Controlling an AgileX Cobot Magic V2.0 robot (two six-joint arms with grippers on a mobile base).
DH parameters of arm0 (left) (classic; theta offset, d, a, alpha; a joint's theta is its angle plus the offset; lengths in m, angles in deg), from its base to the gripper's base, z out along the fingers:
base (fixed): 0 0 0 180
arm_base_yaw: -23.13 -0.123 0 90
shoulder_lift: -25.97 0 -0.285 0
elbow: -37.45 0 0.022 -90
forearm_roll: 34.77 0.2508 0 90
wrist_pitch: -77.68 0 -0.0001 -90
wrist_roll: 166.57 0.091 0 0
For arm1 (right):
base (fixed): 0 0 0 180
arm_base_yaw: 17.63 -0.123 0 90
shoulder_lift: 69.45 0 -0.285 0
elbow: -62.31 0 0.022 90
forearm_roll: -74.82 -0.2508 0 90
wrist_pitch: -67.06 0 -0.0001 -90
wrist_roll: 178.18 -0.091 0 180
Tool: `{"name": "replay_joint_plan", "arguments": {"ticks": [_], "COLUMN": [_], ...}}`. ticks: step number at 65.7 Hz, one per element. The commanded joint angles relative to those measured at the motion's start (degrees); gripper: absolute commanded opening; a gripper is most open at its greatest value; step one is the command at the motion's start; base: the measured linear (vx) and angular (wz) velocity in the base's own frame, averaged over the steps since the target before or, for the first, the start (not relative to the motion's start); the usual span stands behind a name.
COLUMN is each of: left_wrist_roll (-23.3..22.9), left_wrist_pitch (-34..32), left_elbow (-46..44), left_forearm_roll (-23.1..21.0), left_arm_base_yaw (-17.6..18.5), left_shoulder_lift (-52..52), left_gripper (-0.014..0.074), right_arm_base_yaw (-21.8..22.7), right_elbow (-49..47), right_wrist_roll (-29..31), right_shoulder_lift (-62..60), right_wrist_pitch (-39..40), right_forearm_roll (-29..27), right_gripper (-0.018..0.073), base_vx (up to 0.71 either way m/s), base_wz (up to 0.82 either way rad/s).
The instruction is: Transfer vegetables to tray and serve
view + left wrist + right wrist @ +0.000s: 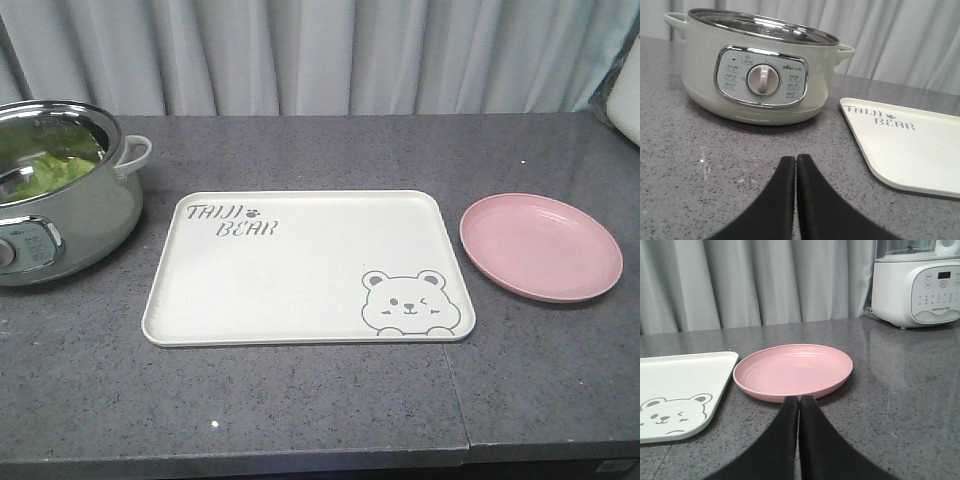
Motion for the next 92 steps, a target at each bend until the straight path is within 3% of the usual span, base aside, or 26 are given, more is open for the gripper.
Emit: {"name": "replay_joint_plan", "arguments": {"ticks": [1, 92], "left_wrist_roll": [-0.4, -0.4], "left_wrist_pitch": [-4.1, -4.1], "left_elbow": [1.6, 1.6], "left_forearm_roll": [-0.1, -0.1], "left_arm_base_yaw": [-0.2, -0.2], "left_shoulder_lift": [-0.1, -0.1], "left_gripper": [-0.0006, -0.0006], "right_arm_base_yaw": [0.3, 0.3], "right_elbow": [0.9, 0.9], "right_wrist_roll": [0.2, 0.2], "right_shoulder_lift": [-0.4, -0.4], "right_wrist_pitch": [4.4, 4.4], "right_forearm_roll": [0.7, 0.7], "right_gripper": [-0.0002, -0.0002], "base_vx": [0.0, 0.0], "base_wz": [0.02, 0.01]}}
